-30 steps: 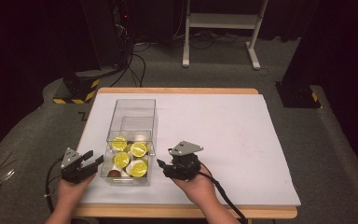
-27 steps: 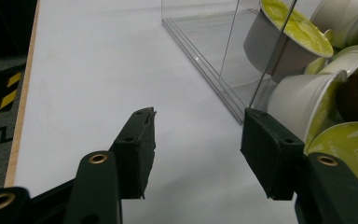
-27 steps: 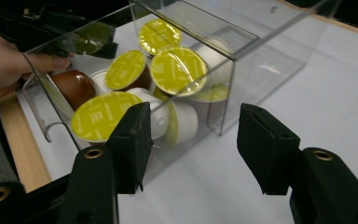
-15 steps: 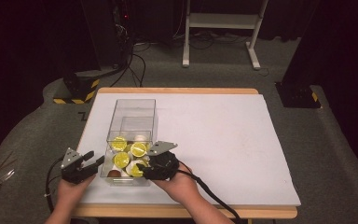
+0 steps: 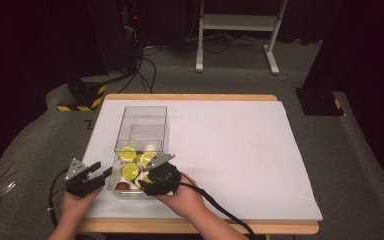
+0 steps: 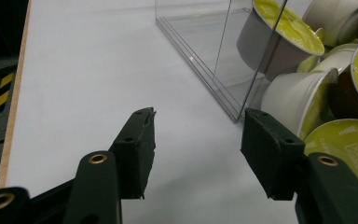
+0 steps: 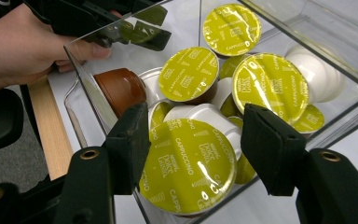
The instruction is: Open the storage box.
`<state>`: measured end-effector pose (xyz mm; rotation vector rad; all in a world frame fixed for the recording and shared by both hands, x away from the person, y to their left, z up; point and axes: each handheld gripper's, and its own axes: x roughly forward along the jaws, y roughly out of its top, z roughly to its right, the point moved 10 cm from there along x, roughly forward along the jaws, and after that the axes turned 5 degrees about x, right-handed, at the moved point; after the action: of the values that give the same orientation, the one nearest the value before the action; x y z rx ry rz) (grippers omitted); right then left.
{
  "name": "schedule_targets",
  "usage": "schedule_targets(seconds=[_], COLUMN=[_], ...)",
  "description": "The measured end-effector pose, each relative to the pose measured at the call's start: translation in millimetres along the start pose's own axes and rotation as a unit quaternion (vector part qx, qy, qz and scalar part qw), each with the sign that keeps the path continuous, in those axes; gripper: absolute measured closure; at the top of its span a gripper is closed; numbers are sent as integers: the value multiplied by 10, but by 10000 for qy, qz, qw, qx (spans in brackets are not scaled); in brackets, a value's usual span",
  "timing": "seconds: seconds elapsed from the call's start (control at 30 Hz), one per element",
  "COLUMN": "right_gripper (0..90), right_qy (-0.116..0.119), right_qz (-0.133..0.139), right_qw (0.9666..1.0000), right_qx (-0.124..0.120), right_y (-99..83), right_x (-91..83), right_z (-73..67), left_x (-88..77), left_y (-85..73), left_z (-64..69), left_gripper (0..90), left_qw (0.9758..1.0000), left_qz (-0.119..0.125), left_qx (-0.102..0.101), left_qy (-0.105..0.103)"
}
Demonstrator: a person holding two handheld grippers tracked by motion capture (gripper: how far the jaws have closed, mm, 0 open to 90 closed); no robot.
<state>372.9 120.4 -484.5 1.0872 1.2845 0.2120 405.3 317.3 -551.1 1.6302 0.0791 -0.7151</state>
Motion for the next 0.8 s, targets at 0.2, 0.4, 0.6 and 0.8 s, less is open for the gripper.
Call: schedule_targets(seconds=[0.2, 0.4, 0.6, 0.8], right_gripper=[416, 426, 486, 591], right_qy=[-6, 74, 77, -24], right_qz=[-132, -282, -296, -86], right_qw=[9999, 9995, 9995, 9999], right_qx=[36, 104, 43, 47], right_y=[5, -2, -32, -40], right_x=[68, 112, 92, -14], right_z=[-3, -14, -44, -12], left_x=[0, -3, 1, 2], left_y=[2, 2, 1, -3], left_z=[2, 9, 10, 12], left_gripper=[447, 447, 447, 447], left_qw=[10000, 10000, 10000, 10000], left_qz=[14, 22, 11, -19], left_qx=[1, -13, -4, 15], left_qy=[1, -25, -20, -19])
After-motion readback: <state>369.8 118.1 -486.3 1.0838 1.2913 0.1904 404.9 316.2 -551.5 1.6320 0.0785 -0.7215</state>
